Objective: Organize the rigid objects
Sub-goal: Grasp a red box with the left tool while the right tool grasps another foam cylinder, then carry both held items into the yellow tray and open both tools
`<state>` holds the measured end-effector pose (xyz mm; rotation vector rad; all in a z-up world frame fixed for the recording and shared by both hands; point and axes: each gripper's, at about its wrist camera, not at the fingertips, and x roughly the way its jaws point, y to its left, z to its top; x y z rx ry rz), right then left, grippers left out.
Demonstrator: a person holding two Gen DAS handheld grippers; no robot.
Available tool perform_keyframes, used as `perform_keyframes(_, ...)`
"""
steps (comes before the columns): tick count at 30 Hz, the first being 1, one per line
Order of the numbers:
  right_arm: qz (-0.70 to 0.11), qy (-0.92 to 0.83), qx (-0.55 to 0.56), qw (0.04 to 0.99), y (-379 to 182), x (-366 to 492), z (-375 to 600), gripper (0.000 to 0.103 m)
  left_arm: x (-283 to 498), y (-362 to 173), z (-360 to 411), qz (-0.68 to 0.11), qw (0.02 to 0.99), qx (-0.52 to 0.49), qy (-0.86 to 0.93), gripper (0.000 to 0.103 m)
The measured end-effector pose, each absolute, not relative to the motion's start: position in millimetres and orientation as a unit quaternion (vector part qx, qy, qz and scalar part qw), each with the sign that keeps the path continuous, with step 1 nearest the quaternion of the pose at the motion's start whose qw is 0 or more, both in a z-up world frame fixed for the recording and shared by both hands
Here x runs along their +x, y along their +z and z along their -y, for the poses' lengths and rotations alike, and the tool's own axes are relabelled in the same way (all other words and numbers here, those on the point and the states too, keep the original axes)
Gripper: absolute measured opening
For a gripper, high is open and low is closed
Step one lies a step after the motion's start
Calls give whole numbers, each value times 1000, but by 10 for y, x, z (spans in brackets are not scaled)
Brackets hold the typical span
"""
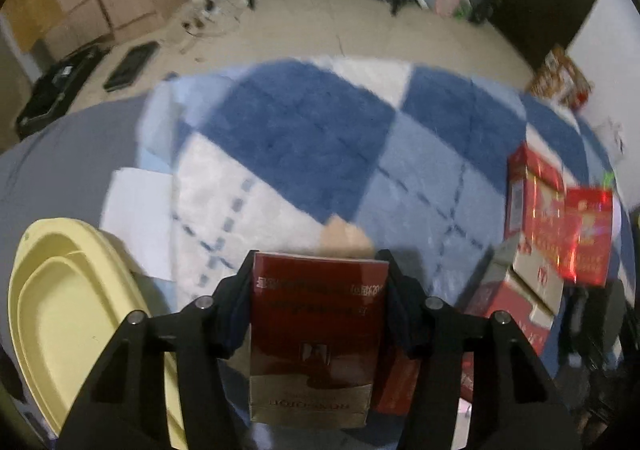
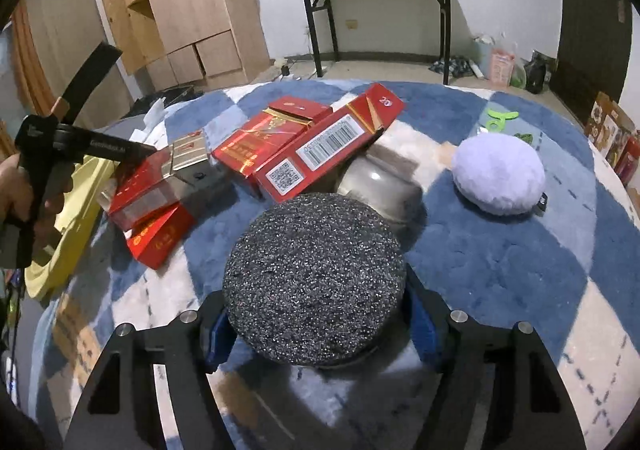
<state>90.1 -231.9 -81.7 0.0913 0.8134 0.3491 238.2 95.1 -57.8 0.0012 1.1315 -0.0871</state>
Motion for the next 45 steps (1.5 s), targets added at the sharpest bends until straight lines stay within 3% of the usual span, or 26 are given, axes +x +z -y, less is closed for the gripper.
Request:
perform_keyframes(6, -399, 157, 25, 903, -990, 893, 2324, 70, 2436, -760, -979, -564, 826, 13, -27, 62)
perform_keyframes(8, -397, 151, 3, 905, -1012, 883, 2262, 70, 2411, -761, -966, -568, 822, 26, -17, 80)
perform_keyframes(12, -393, 151, 15, 907, -1018, 858, 2307, 68, 2262, -784, -976, -574, 818, 28, -25, 81)
perform_keyframes(15, -391, 145, 21, 909, -1004, 838, 2332, 68, 2145, -828, -986, -567, 823, 27, -36, 77)
perform_keyframes(17, -390, 144, 25, 909, -991, 808, 2334, 67, 2075, -806, -951, -556, 829, 35, -43, 57)
perform_keyframes(28, -369, 105, 31, 923, -495, 431, 2557, 67, 1691, 47, -1129, -487, 871, 5, -64, 57)
perform_keyframes(35, -322, 159, -1, 933, -71, 235, 2167, 67, 1112, 693, -1900, -445, 894, -38, -26, 57)
perform_keyframes(41, -301, 274, -41, 912, 399, -35, 1186, 67, 761, 719, -2692, -435, 898, -45, 46, 57)
perform_keyframes(45, -310, 330, -65, 889, 518, -37, 452, 67, 763, 350, -3202, -452, 879, -131, 75, 57)
